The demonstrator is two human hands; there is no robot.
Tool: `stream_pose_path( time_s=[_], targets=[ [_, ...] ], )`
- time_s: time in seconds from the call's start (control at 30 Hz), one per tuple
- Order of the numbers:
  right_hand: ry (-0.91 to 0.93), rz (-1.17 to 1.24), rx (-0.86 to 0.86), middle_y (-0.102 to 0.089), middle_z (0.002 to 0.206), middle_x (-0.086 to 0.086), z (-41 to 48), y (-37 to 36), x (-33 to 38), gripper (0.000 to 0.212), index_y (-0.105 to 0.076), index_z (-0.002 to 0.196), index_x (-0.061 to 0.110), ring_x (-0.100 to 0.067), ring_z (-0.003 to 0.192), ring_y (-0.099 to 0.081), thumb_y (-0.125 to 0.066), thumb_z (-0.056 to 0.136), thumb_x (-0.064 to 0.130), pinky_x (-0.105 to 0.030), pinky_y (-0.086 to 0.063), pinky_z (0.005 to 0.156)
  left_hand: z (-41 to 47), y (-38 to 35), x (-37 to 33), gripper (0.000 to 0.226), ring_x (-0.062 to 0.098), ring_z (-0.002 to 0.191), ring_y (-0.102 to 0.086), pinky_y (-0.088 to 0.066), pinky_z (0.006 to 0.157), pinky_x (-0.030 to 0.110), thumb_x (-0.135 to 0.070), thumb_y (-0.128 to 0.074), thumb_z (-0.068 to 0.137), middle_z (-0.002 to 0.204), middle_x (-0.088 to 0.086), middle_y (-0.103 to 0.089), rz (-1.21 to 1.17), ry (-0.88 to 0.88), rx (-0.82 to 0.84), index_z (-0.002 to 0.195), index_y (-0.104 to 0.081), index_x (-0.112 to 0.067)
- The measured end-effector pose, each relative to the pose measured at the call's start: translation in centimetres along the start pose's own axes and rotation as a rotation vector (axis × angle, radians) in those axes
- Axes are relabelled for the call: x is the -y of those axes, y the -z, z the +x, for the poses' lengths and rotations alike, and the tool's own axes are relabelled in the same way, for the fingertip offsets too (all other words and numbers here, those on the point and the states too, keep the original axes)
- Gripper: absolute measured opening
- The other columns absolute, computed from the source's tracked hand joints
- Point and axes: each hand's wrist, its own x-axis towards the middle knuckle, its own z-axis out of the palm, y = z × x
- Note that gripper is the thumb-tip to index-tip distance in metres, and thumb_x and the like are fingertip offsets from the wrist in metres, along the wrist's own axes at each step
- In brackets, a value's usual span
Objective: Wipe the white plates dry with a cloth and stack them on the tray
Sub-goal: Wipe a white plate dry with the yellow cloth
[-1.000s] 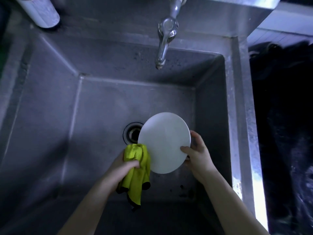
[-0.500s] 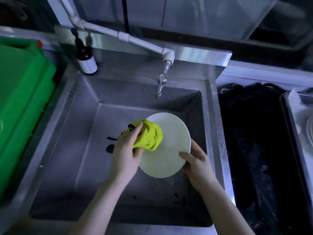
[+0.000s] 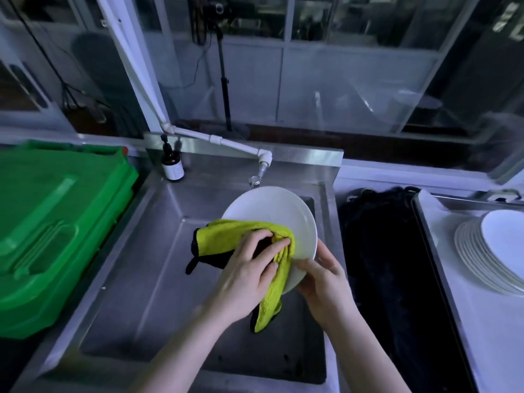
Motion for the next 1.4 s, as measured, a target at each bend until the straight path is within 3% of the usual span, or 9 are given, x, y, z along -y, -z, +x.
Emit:
stream_pose_path(
  time_s=[0.2,0.3,0.47,0.7,0.9,1.0,1.13,1.3,1.4],
  targets=[
    [0.079,-0.030,0.029,-0.067,0.103,-0.017,-1.6,1.5,2.9,0.060,-0.071,0.122,0.026,-0.038,0.084,-0.057,-0.046,0.086,-0.016,-0.047,-0.051,0.078,0.5,0.4,-1.3,0.046,0.025,0.131,-0.044,-0.041,0.106,0.037,-0.021,-0.058,0.096,0.142,0.008,-0.040,0.038,0.339,-0.167,0.141,-0.051,-0.023],
    [0.090,0.013,-0.025,-0.067,0.096,-0.010,-1.5,2.0,3.8,0.057,-0.073,0.118,0.025,-0.026,0.077,-0.053,-0.047,0.086,-0.014,-0.032,-0.044,0.067,-1.0,0.0,-3.1,0.043,0.022,0.129,-0.047,-0.041,0.104,0.036,-0.022,-0.054,0.097,0.143,0.001,-0.044,0.068,0.245,-0.116,0.139,-0.054,-0.025],
    [0.088,0.032,0.021,-0.068,0.100,-0.019,-1.1,1.3,4.3,0.046,-0.069,0.121,0.019,-0.032,0.084,-0.061,-0.050,0.089,-0.008,-0.039,-0.052,0.071,-0.5,-0.4,-5.7,0.044,0.011,0.132,-0.043,-0.037,0.109,0.030,-0.025,-0.036,0.099,0.149,-0.010,-0.038,0.048,0.009,-0.044,0.141,-0.049,-0.029],
    [0.060,-0.017,0.078,-0.051,0.093,-0.020,-0.2,-1.9,3.6,0.045,-0.072,0.115,0.017,-0.032,0.081,-0.040,-0.049,0.085,-0.007,-0.032,-0.043,0.061,6.8,3.4,-2.6,0.045,0.021,0.135,-0.042,-0.027,0.114,0.028,-0.022,-0.040,0.101,0.150,0.004,-0.041,0.146,-0.055,-0.034,0.146,-0.044,-0.023],
    [0.162,-0.012,0.003,-0.062,0.097,-0.015,1.4,-2.7,6.4,0.057,-0.072,0.120,0.021,-0.032,0.083,-0.050,-0.045,0.086,-0.015,-0.040,-0.047,0.069,5.8,5.8,1.5,0.050,0.019,0.140,-0.036,-0.034,0.108,0.033,-0.021,-0.045,0.101,0.158,-0.005,-0.031,0.141,0.189,-0.038,0.149,-0.035,-0.033],
    [0.177,-0.015,-0.009,-0.067,0.100,-0.013,2.0,-3.1,6.9,0.055,-0.073,0.119,0.022,-0.030,0.085,-0.059,-0.046,0.087,-0.013,-0.049,-0.046,0.077,3.2,5.1,0.3,0.049,0.018,0.134,-0.045,-0.038,0.107,0.035,-0.014,-0.048,0.098,0.151,-0.009,-0.039,0.071,0.074,-0.031,0.144,-0.047,-0.030],
    [0.156,-0.050,0.006,-0.062,0.099,-0.020,3.0,-3.7,6.6,0.042,-0.074,0.112,0.017,-0.033,0.085,-0.060,-0.051,0.086,-0.007,-0.043,-0.050,0.072,3.2,4.1,-1.7,0.044,0.017,0.130,-0.048,-0.041,0.106,0.035,-0.022,-0.040,0.096,0.145,-0.004,-0.047,0.034,-0.109,0.007,0.138,-0.054,-0.023],
    [0.122,-0.066,0.056,-0.068,0.095,-0.017,3.4,-4.6,5.8,0.045,-0.072,0.116,0.017,-0.031,0.083,-0.065,-0.053,0.082,-0.006,-0.037,-0.055,0.064,8.7,5.2,-0.5,0.048,0.012,0.141,-0.032,-0.012,0.113,0.009,-0.019,-0.040,0.102,0.154,0.000,-0.036,0.021,-0.074,0.050,0.148,-0.036,-0.029],
    [0.118,-0.082,0.015,-0.066,0.097,-0.018,3.7,-4.5,5.7,0.053,-0.074,0.116,0.020,-0.032,0.084,-0.060,-0.045,0.085,-0.013,-0.040,-0.054,0.070,11.3,6.3,1.5,0.049,0.016,0.145,-0.027,-0.010,0.112,0.010,-0.016,-0.041,0.103,0.157,0.006,-0.032,0.041,-0.009,0.051,0.151,-0.033,-0.024]
  ],
)
